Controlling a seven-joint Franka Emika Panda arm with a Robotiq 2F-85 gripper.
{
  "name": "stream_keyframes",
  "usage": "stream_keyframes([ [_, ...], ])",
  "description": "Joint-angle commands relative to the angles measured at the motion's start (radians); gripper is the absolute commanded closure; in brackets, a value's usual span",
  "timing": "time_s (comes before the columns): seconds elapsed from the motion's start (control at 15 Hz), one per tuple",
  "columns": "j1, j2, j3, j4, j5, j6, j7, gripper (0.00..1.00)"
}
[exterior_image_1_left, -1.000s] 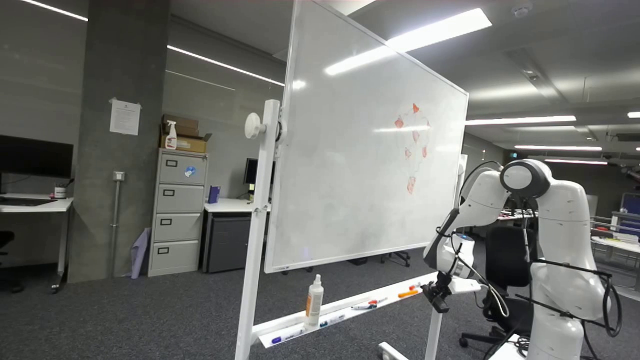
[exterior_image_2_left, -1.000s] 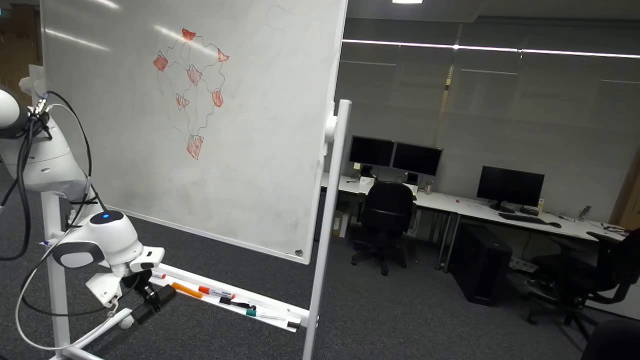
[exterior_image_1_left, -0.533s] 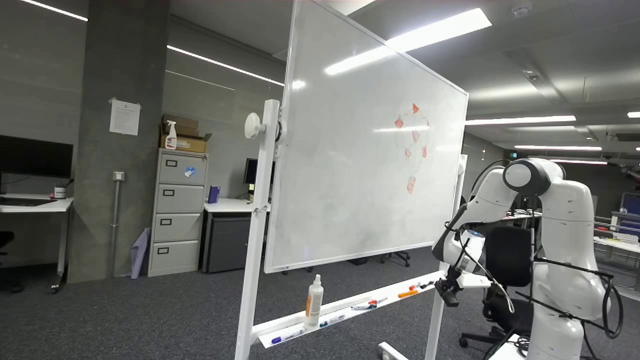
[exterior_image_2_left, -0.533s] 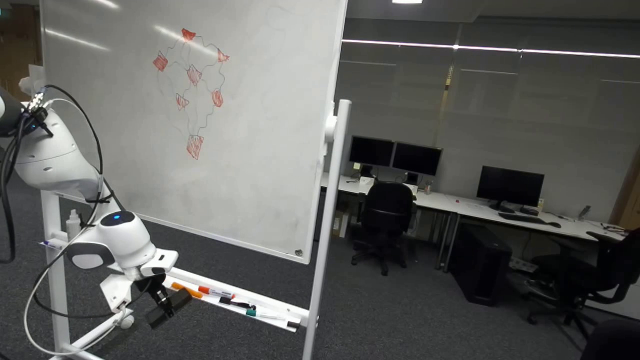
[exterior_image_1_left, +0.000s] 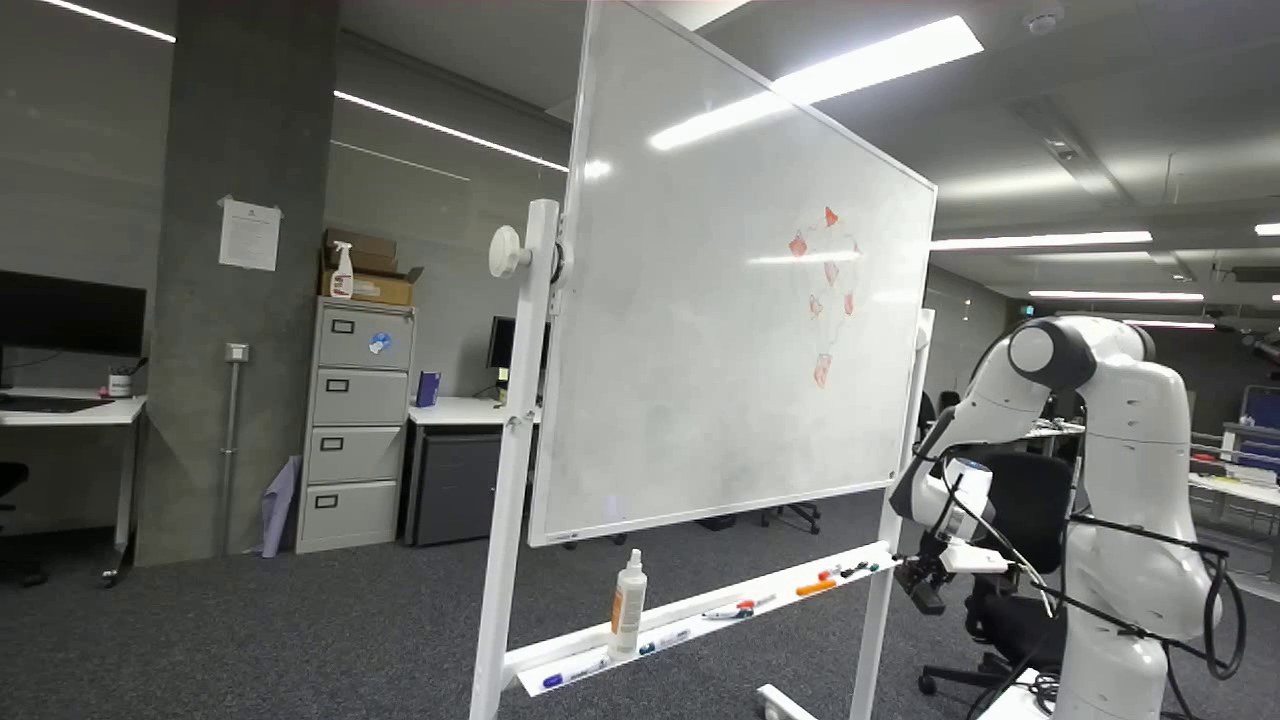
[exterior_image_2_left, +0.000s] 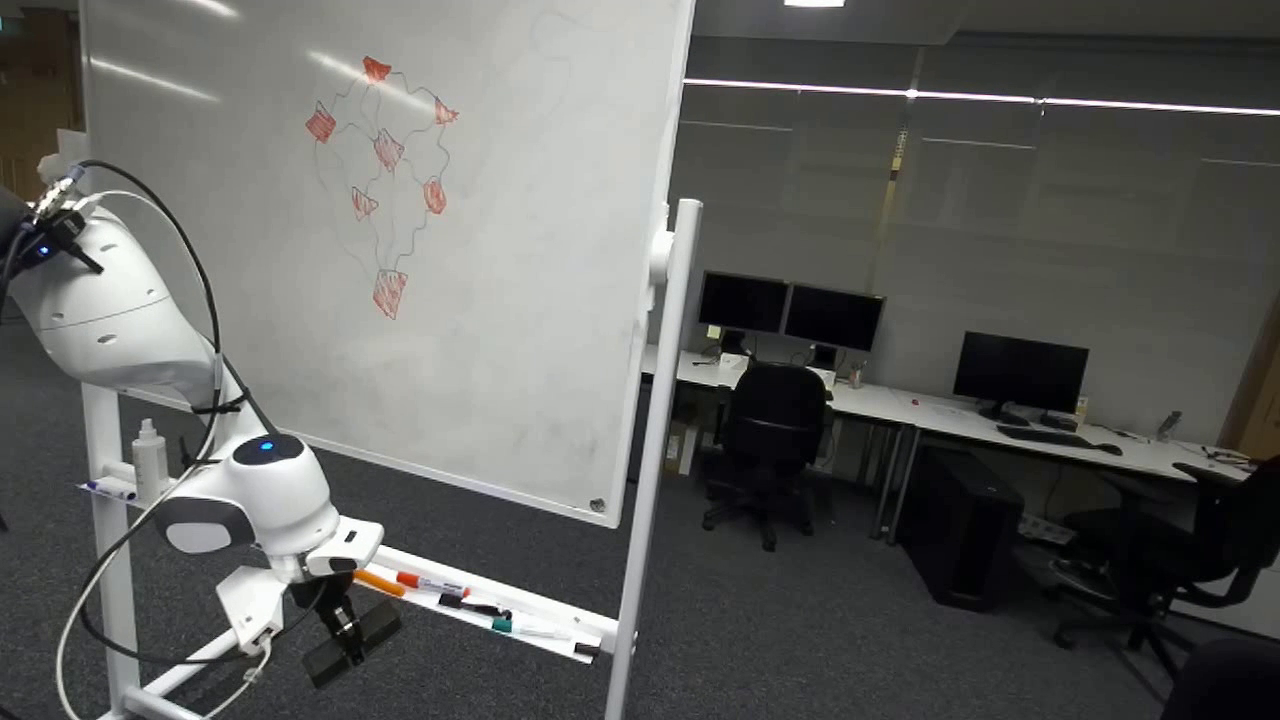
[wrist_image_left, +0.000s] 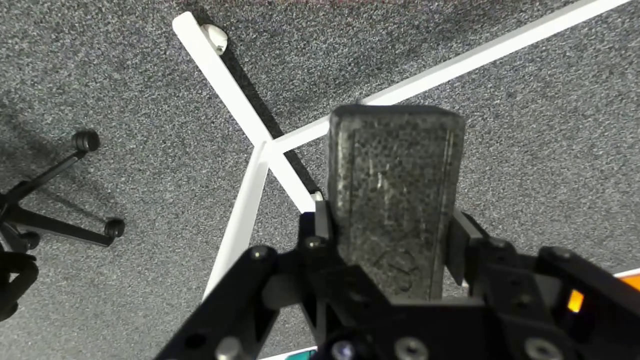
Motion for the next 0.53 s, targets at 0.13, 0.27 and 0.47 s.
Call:
stream_keyframes([
  [0.13, -0.233, -0.109, 0.079, 0.014, -0.312, -0.062, 0.156, 0.69],
  [0.27, -0.382, -0.146, 0.171, 0.022, -0.482, -0.102, 0.278, 0.69],
  [0.47, -0.563, -0.222, 0.295, 0.041, -0.624, -0.207, 0.377, 0.69],
])
